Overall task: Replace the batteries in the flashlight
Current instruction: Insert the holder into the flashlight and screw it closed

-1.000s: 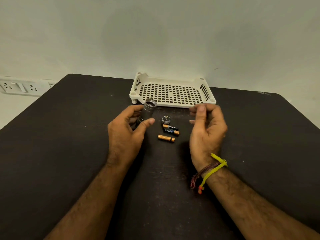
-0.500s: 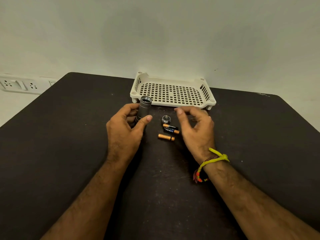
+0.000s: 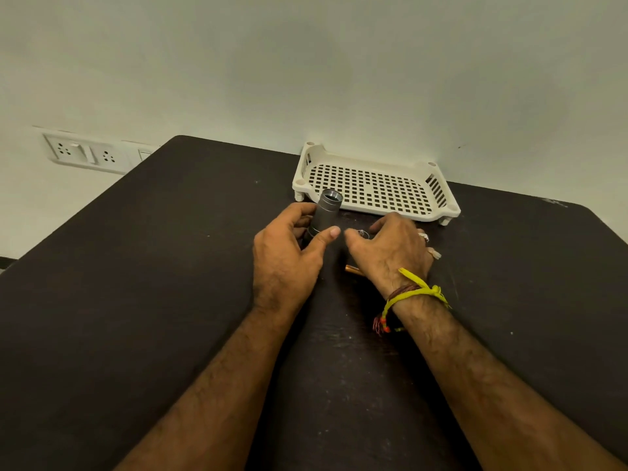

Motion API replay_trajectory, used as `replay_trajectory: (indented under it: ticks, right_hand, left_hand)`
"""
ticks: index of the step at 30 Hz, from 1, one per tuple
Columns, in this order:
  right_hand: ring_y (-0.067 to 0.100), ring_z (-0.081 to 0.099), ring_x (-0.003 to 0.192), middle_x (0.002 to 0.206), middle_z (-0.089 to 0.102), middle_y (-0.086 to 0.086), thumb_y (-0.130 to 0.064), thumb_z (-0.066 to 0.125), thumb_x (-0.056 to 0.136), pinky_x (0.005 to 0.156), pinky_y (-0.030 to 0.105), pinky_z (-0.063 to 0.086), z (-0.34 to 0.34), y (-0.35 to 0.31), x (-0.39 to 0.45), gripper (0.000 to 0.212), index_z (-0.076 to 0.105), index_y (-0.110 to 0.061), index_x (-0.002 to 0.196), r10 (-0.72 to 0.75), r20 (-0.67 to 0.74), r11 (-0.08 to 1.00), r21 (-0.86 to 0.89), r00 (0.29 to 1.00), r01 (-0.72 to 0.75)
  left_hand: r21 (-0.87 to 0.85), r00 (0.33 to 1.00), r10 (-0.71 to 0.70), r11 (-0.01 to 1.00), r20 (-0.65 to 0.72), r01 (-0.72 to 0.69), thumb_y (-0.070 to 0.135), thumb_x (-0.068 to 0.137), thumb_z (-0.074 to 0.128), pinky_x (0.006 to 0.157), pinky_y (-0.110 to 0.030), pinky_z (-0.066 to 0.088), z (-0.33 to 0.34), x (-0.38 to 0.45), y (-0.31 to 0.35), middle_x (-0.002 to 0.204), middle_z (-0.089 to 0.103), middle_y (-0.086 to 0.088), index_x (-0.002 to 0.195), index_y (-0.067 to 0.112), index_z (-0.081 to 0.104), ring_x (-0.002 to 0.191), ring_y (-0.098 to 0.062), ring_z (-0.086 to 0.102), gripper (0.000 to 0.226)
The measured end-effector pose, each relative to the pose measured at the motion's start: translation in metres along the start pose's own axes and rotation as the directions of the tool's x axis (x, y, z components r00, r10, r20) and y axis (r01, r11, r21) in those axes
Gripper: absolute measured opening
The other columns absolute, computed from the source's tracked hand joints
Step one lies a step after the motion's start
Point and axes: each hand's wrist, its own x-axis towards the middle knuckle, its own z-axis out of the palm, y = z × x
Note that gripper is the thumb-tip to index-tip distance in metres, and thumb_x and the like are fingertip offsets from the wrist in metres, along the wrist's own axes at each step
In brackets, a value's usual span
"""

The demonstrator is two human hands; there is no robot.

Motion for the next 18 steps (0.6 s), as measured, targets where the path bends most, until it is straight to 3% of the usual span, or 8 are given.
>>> replay_trajectory:
  ticks: [2, 4, 8, 11, 13, 15, 16, 18]
  right_hand:
    - [0.028, 0.056, 0.118, 0.115, 0.064, 0.002, -0.057, 0.065, 0.074, 0.098, 0.047, 0.047, 0.001, -0.002, 0.001, 0.041, 0.064, -0.024, 0.1, 0.017, 0.025, 1.0, -0.017, 1.0, -0.017]
    - [0.027, 0.057, 0.115, 0.11, 0.067, 0.0, -0.053, 0.066, 0.075, 0.096, 0.045, 0.046, 0.002, -0.003, 0.001, 0.034, 0.064, -0.027, 0.096, 0.02, 0.022, 1.0, 0.01, 1.0, -0.02]
    - [0.023, 0.065, 0.104, 0.096, 0.073, -0.004, -0.048, 0.068, 0.072, 0.092, 0.042, 0.052, 0.004, -0.004, -0.002, 0.029, 0.07, -0.027, 0.092, 0.017, -0.043, 0.994, 0.112, 0.999, -0.012]
    - [0.016, 0.068, 0.089, 0.082, 0.072, -0.008, -0.042, 0.071, 0.071, 0.084, 0.036, 0.057, 0.002, -0.001, -0.002, 0.023, 0.074, -0.026, 0.088, 0.016, -0.143, 0.955, 0.296, 0.99, 0.027]
    - [0.006, 0.067, 0.074, 0.072, 0.069, -0.011, -0.032, 0.077, 0.074, 0.074, 0.029, 0.058, 0.0, 0.003, 0.002, 0.012, 0.074, -0.026, 0.083, 0.027, -0.195, 0.848, 0.524, 0.98, 0.081]
    - [-0.002, 0.062, 0.065, 0.071, 0.069, -0.011, -0.018, 0.082, 0.078, 0.065, 0.019, 0.055, -0.006, 0.008, 0.005, 0.011, 0.075, -0.022, 0.086, 0.066, -0.206, 0.655, 0.747, 0.976, 0.113]
    - [-0.003, 0.062, 0.066, 0.074, 0.07, -0.009, -0.012, 0.081, 0.08, 0.066, 0.017, 0.054, -0.008, 0.011, 0.006, 0.012, 0.075, -0.017, 0.089, 0.085, -0.194, 0.553, 0.825, 0.977, 0.116]
    - [0.005, 0.068, 0.077, 0.083, 0.073, -0.004, -0.005, 0.078, 0.083, 0.078, 0.026, 0.059, -0.013, 0.019, 0.007, 0.014, 0.074, -0.012, 0.094, 0.11, -0.156, 0.42, 0.902, 0.982, 0.096]
  left_hand:
    - [-0.002, 1.0, -0.004, 1.0, 0.008, 0.004, 0.028, 0.078, 0.083, 0.084, -0.026, 0.06, 0.0, 0.0, 0.0, 0.101, 0.073, 0.013, 0.115, 0.024, 0.07, 0.094, 0.002, 0.069, 0.039]
    - [-0.005, 1.0, -0.006, 1.0, 0.013, 0.007, 0.028, 0.078, 0.083, 0.084, -0.026, 0.06, 0.0, 0.001, 0.0, 0.1, 0.072, 0.014, 0.113, 0.025, 0.07, 0.094, 0.001, 0.069, 0.038]
    - [0.033, 1.0, -0.007, 0.999, 0.0, 0.007, 0.032, 0.077, 0.084, 0.076, -0.006, 0.053, 0.0, 0.0, 0.0, 0.089, 0.063, 0.026, 0.113, 0.029, 0.069, 0.088, 0.015, 0.062, 0.039]
    - [0.03, 1.0, 0.013, 0.999, -0.004, -0.013, 0.029, 0.077, 0.084, 0.071, 0.002, 0.046, 0.0, 0.0, 0.001, 0.086, 0.06, 0.029, 0.11, 0.03, 0.069, 0.086, 0.025, 0.058, 0.036]
    - [0.038, 1.0, 0.025, 0.999, 0.001, -0.025, 0.028, 0.078, 0.084, 0.071, 0.005, 0.042, 0.0, -0.001, 0.002, 0.086, 0.056, 0.033, 0.11, 0.035, 0.066, 0.087, 0.031, 0.053, 0.038]
    - [0.044, 1.0, 0.021, 0.999, 0.009, -0.021, 0.027, 0.078, 0.083, 0.073, 0.007, 0.041, -0.001, -0.001, 0.003, 0.087, 0.053, 0.035, 0.114, 0.033, 0.066, 0.087, 0.034, 0.05, 0.04]
    - [0.044, 1.0, 0.015, 0.999, 0.018, -0.016, 0.027, 0.079, 0.083, 0.074, 0.007, 0.041, -0.002, -0.001, 0.003, 0.088, 0.053, 0.035, 0.116, 0.031, 0.067, 0.087, 0.034, 0.05, 0.041]
    - [0.029, 0.999, 0.01, 1.0, 0.052, -0.011, 0.024, 0.079, 0.082, 0.074, 0.006, 0.041, -0.003, -0.001, 0.003, 0.09, 0.055, 0.034, 0.116, 0.028, 0.067, 0.088, 0.033, 0.051, 0.04]
